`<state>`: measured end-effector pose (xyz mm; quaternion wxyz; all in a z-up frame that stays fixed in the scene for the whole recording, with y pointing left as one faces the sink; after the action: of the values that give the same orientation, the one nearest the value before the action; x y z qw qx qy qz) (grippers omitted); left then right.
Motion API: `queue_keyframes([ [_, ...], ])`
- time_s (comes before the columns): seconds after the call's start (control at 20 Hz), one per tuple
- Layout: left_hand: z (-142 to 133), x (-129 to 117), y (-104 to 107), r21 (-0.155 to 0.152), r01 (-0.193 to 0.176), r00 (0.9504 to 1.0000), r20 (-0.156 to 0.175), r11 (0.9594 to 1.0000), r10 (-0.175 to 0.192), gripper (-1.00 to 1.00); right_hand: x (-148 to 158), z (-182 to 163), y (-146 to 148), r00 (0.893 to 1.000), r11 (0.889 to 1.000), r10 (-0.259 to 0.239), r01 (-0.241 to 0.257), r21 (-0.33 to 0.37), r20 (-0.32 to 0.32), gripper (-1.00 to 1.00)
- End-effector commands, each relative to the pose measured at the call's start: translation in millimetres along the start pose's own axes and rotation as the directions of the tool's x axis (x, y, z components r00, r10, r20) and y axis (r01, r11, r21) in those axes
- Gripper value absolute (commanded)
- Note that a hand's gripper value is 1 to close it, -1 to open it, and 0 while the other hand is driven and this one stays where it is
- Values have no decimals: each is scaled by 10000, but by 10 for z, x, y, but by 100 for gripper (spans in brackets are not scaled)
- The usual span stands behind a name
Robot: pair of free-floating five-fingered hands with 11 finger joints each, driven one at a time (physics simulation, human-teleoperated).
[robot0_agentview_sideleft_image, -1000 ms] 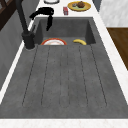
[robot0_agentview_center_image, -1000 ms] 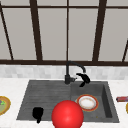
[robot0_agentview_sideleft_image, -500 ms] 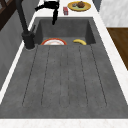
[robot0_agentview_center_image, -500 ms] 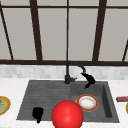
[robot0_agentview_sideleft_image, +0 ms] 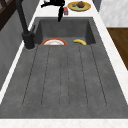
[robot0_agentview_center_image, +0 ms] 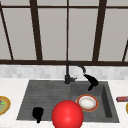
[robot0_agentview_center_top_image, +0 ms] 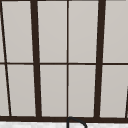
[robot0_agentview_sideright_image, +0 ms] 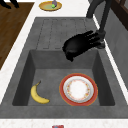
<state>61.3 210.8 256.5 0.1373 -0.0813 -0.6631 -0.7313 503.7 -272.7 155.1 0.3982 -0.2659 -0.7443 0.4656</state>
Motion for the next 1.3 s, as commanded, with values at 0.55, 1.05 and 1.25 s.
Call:
queue_keyframes([
  [0.55, 0, 0, 0, 0, 0, 10000, 0, 10000, 0, 0, 45, 324, -156, 9725, 9663, 2136, -1963, 1665, -930, -100],
  [1.05, 0, 0, 0, 0, 0, 10000, 0, 10000, 0, 0, 34, 368, -130, 9452, 9191, 2487, -1614, 3595, -2115, -100],
  [1.25, 0, 0, 0, 0, 0, 10000, 0, 10000, 0, 0, 3, 387, -136, 9316, 8931, 2388, -998, 4387, -2741, -100],
])
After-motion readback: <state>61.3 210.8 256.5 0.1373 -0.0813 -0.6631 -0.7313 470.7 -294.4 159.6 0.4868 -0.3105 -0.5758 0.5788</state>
